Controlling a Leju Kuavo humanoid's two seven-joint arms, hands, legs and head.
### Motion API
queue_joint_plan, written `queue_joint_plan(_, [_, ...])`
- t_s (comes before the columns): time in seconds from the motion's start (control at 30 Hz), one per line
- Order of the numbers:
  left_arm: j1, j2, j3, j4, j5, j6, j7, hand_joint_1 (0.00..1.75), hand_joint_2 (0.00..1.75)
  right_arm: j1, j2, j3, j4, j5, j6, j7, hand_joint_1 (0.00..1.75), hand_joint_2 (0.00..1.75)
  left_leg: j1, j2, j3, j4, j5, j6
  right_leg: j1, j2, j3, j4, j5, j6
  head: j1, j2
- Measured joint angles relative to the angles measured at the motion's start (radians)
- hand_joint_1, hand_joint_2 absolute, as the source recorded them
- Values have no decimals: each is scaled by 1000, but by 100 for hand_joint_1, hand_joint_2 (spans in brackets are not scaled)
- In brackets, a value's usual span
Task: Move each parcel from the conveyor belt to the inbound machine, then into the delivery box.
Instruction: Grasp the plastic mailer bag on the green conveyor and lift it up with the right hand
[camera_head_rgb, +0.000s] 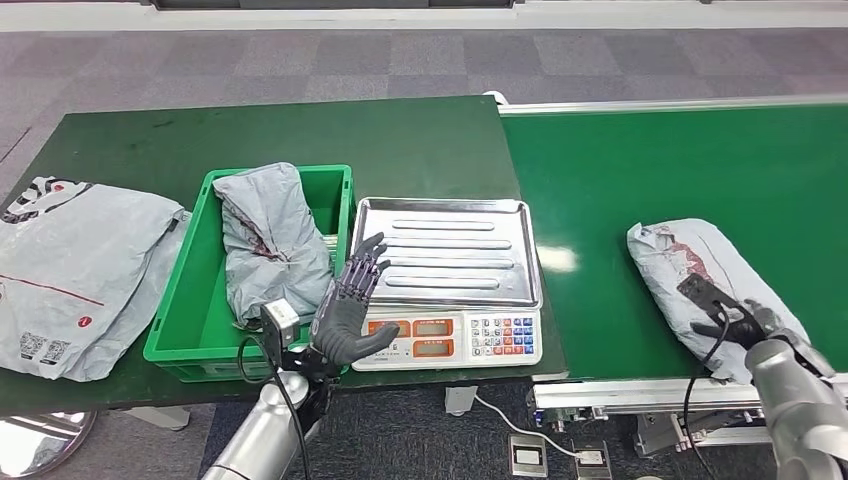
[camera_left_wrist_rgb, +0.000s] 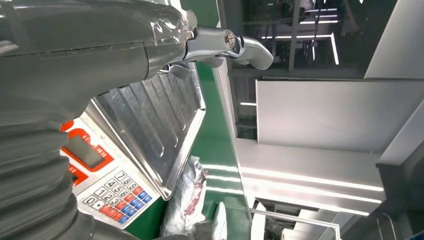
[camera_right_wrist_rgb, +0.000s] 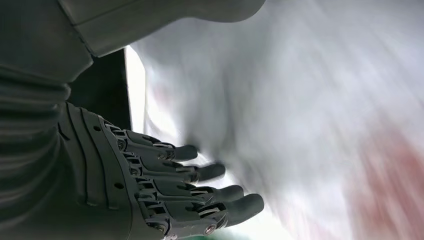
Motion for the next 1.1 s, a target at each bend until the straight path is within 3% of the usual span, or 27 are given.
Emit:
queue_joint_plan(0.1, [-9,-1,-7,17,-3,-4,0,0,175,21,-20,0,30,14,145,5,0,175,0,-1,0,0,0,0,0,-1,1,0,0,0,0,0])
queue_joint_plan(0.2, [-15,-2,-9,29,0,-4,0,0,175,20,-36,0,40,36,215,-4,0,175,1,0,2,0,0,1,2,-1,3,-1,-1,0,0,0])
queue_joint_plan(0.83, [-29,0,-9,59,10,7,0,0,175,-28,-44,29,64,89,303,-6,0,175,1,-1,2,3,0,5,2,-3,8,-2,1,4,0,0])
queue_joint_plan(0.87, [-29,0,-9,59,10,7,0,0,175,-29,-43,31,65,89,305,-9,30,175,1,-1,2,3,0,5,2,-3,8,-2,1,4,0,0])
queue_joint_plan(0.97, [-29,2,-9,59,10,7,0,0,175,-33,-42,39,66,90,306,-11,161,175,1,-1,2,3,0,5,2,-3,8,-2,2,4,0,0])
queue_joint_plan(1.0, [-29,2,-9,59,10,7,0,0,175,-35,-42,41,67,91,305,-12,175,175,1,-1,2,3,0,5,2,-3,8,-2,2,4,0,0])
queue_joint_plan(1.1, [-29,3,-9,59,10,9,0,0,175,-41,-41,46,67,89,287,-31,175,175,1,-1,2,3,0,5,2,-3,8,-2,2,4,0,0])
